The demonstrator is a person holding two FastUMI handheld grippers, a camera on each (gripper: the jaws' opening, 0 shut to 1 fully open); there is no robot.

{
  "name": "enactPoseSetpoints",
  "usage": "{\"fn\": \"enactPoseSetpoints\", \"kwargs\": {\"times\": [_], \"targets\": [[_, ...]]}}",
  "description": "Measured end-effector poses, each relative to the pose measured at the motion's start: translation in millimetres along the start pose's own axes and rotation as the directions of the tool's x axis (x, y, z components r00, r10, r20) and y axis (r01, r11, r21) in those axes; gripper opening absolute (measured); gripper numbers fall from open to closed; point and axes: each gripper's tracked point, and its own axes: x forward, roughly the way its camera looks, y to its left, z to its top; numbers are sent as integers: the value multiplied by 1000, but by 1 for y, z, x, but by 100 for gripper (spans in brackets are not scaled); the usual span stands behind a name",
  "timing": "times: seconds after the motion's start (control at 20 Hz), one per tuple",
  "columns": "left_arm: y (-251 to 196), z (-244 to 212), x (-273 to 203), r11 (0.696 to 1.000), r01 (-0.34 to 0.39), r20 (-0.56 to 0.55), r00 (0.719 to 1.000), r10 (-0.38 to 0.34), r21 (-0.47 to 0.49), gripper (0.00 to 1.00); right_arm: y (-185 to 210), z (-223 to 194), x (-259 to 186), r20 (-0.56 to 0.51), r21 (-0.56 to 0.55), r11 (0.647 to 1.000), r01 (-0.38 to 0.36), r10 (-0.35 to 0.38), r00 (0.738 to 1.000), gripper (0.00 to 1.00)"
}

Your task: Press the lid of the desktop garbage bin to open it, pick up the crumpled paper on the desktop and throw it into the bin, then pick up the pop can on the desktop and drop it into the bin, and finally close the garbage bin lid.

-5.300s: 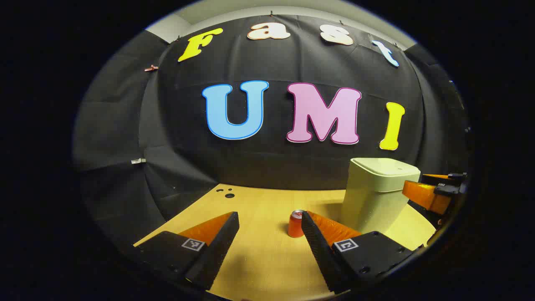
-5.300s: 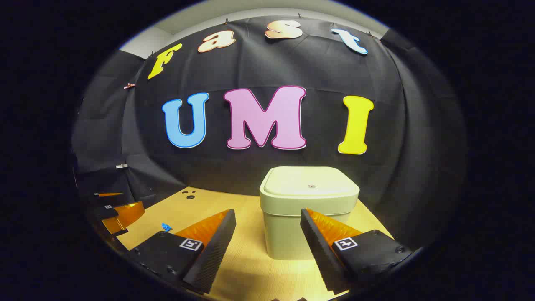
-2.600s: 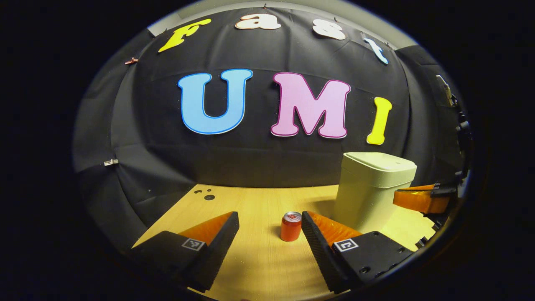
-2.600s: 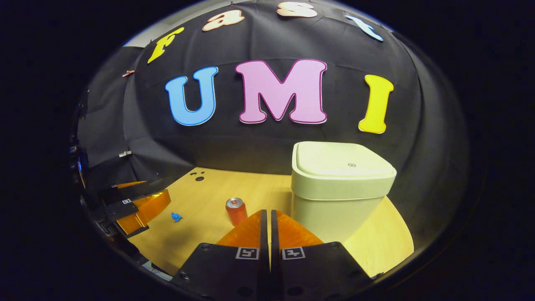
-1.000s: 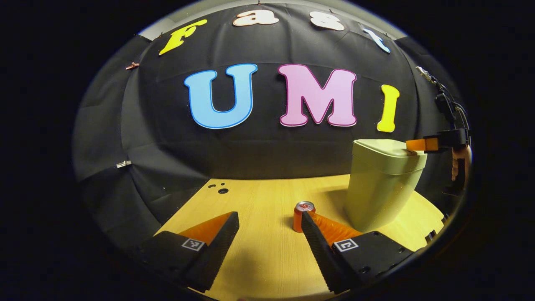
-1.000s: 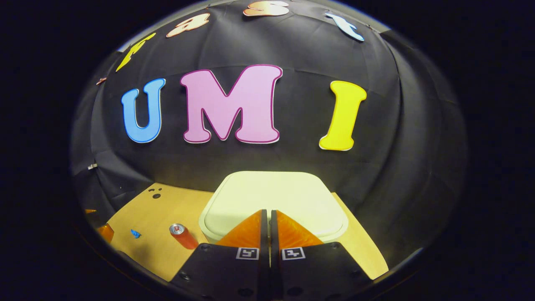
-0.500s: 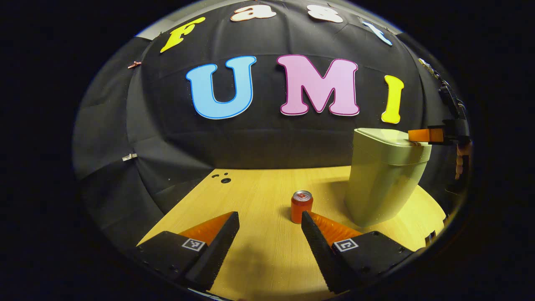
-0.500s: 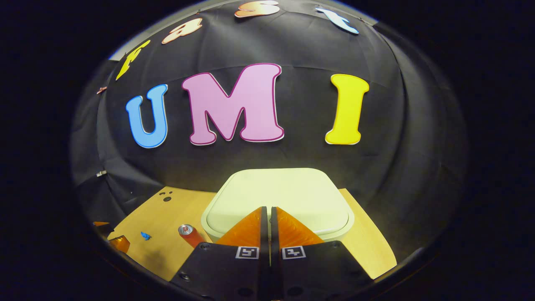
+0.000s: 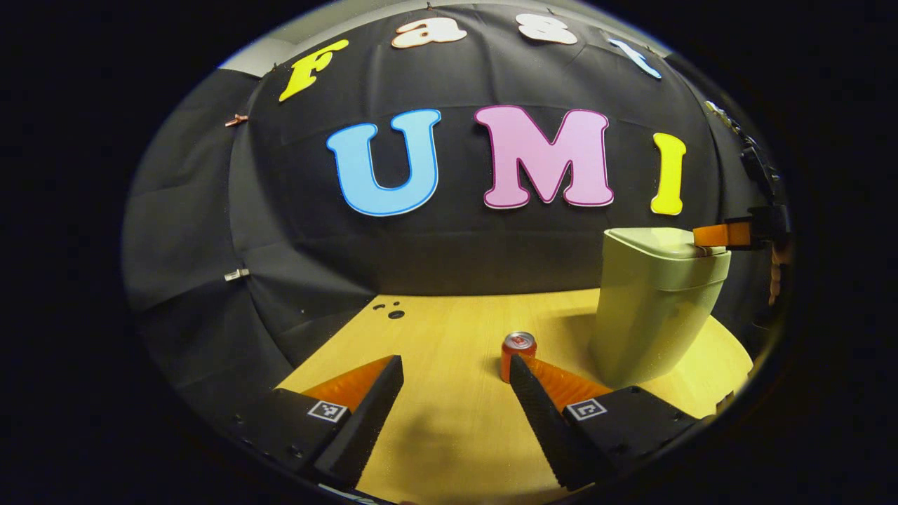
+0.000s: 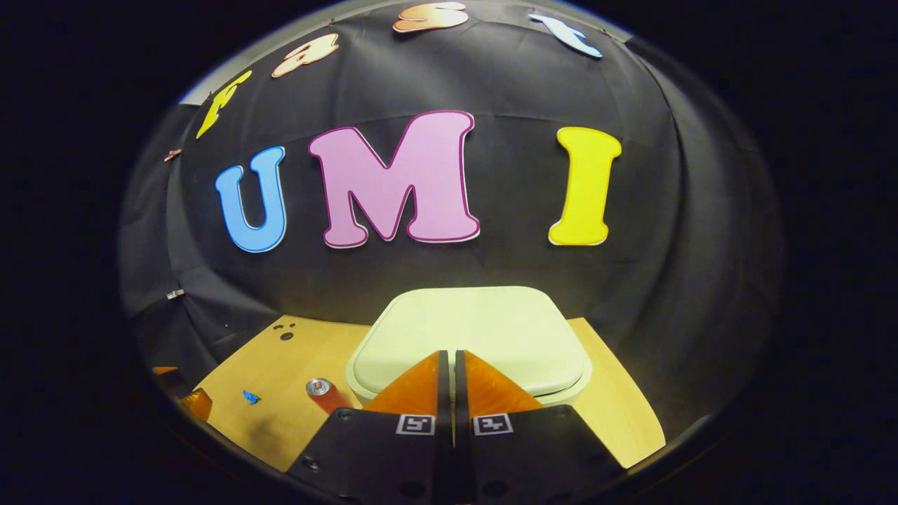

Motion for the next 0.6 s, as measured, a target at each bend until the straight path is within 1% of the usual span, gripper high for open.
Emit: {"fn": "enactPoseSetpoints", "kwargs": {"times": [0.1,0.2,0.35,0.45,0.6], "targets": [[14,1,1,1000,-9,16,1000,8,16,98,7,0,-2,-16,4,1000,-23,23,1000,5],[29,3,5,1000,-9,29,1000,8,13,97,5,6,-6,-15,8,1000,4,-3,1000,5],[50,0,9,1000,16,35,999,-15,-21,97,9,20,-26,33,20,998,53,-54,998,5],[65,-5,11,999,25,57,998,-23,-32,97,18,19,-38,55,-8,998,61,-61,997,5],[83,-26,15,999,29,46,999,-27,-38,98,34,8,-55,67,-54,996,64,-61,996,5]]}}
